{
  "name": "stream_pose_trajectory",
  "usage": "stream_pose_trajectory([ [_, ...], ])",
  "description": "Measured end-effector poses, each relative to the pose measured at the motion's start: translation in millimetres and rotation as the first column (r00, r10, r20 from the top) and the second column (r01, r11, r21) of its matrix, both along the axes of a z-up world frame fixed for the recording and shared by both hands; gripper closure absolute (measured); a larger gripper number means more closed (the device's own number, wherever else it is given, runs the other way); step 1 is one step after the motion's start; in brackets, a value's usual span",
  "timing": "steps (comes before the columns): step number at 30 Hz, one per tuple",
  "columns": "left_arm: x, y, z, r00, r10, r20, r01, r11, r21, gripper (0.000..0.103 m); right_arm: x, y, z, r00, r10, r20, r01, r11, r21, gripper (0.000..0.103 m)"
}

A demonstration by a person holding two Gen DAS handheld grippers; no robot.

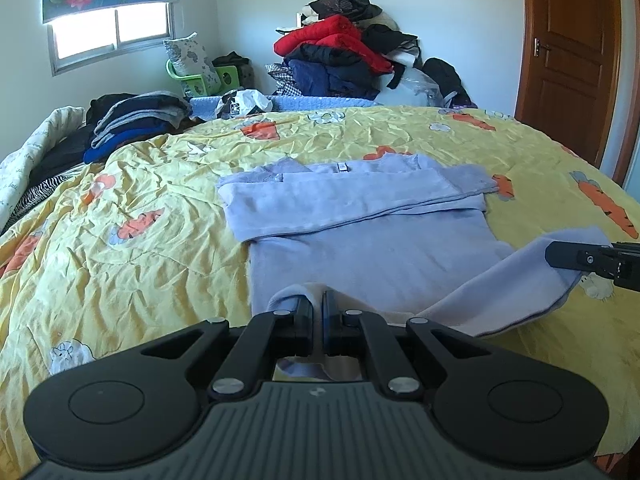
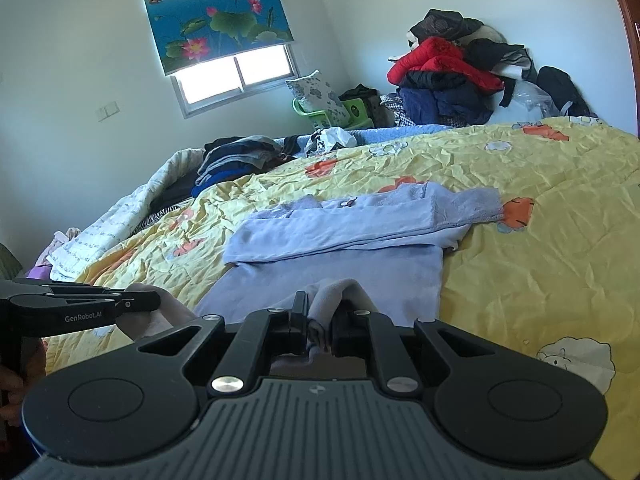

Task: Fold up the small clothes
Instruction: 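Lift the held hem with both tools and carry it toward the collar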

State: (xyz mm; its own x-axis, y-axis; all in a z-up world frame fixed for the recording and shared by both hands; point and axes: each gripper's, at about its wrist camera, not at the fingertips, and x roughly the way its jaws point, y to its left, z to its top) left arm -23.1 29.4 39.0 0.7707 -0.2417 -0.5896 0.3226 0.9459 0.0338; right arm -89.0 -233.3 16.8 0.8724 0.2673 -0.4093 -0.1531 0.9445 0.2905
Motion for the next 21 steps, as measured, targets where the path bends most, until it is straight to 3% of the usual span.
stream_pose_trajectory([
  [21, 6, -1, 10, 0.999, 0.026, 0.033, -0.026, 1.000, 0.006, 0.099, 6, 1, 13, 0.999, 0.003, 0.035, -0.004, 1.000, 0.021, 0.088],
])
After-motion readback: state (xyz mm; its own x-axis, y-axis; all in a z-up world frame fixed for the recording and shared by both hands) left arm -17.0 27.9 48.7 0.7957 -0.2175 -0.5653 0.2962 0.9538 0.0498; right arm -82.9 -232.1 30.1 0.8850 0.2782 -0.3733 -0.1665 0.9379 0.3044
